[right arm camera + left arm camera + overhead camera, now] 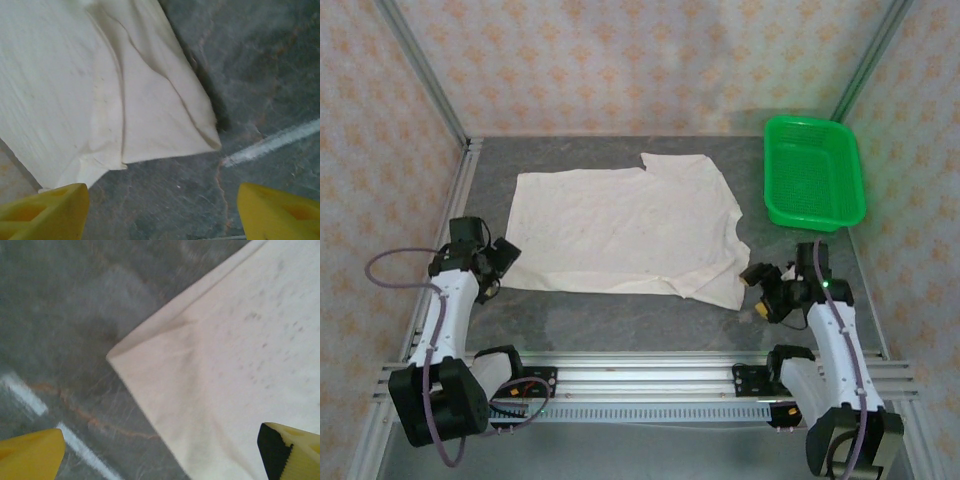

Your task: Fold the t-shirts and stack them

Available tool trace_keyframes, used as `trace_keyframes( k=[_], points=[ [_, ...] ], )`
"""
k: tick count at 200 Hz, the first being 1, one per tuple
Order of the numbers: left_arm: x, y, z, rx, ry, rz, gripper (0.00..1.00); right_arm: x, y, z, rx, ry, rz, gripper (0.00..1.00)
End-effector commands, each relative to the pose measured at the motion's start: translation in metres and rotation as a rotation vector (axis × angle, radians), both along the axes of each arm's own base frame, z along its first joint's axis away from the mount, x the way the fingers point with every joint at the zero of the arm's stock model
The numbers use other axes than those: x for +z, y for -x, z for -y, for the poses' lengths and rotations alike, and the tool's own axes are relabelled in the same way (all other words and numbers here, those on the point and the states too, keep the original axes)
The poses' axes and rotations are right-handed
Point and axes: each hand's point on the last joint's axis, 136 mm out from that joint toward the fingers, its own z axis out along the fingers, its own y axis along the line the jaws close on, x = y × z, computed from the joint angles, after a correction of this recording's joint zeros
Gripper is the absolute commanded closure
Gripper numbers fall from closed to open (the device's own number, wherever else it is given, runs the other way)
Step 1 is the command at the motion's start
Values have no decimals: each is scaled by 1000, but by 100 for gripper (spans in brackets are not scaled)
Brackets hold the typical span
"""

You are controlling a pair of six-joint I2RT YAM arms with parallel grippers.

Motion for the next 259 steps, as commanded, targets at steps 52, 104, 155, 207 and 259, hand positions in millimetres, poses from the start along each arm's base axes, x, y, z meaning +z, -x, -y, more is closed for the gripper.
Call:
trace_keyframes(
  k=[52,104,155,207,259],
  points=[
    [-9,18,14,-4,64,-15,0,-10,7,-17,29,-100,21,21],
    [-8,-2,15,19,119,47,1,-2,-17,-19,14,-128,85,22],
    [-8,-23,13,41,156,97,6,9,-49,-20,15,-146,135,26],
    [-10,-47,7,50,199,117,11,14,-93,-20,33,-146,151,31],
    [-26,-57,-3,70,220,75,15,-6,-115,-13,21,-99,95,43]
  ],
)
